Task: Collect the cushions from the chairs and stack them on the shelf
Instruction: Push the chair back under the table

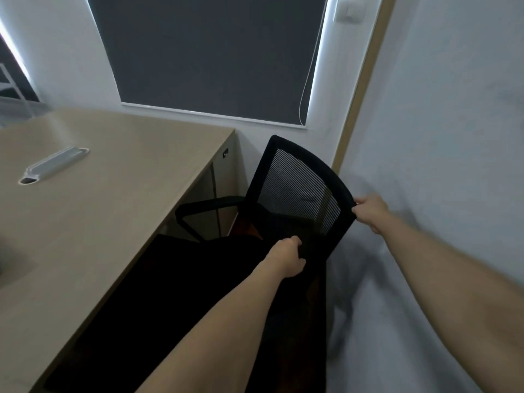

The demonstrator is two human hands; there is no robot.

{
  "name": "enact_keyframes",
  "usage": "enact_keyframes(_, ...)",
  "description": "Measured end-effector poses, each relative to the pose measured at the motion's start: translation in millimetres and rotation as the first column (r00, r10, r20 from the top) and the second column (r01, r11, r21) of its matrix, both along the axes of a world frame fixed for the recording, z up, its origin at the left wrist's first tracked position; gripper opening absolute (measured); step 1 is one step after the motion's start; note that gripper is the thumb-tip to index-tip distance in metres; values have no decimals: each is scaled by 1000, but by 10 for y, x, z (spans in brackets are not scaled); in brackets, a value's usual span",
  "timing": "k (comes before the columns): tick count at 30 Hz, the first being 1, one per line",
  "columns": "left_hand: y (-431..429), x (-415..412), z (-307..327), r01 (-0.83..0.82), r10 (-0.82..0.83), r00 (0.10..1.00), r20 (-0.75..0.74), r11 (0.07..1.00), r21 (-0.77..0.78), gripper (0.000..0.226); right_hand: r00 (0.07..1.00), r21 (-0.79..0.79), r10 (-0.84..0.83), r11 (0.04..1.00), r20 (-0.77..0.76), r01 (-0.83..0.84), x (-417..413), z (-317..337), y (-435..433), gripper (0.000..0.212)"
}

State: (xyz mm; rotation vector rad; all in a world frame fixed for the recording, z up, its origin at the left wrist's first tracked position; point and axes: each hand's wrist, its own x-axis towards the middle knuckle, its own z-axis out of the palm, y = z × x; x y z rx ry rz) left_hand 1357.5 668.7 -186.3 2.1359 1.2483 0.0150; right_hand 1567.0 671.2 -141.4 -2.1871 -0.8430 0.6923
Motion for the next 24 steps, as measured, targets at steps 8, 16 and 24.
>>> enact_keyframes(8, -102, 191, -90, 9, -10, 1000, -17, 998, -60, 71, 938, -96, 99, 986, -333, -138, 23, 163, -254, 37)
enact_keyframes(16, -273, 317, -50, 118, -111, 991, 78, 988, -101, 106, 891, -71, 121, 983, -438, -169, -71, 209, -195, 40)
enact_keyframes(24, -321, -61, -20, 261, -262, 965, 15, 951, -164, 103, 888, -86, 40, 992, -457, -89, -366, 78, 19, 40)
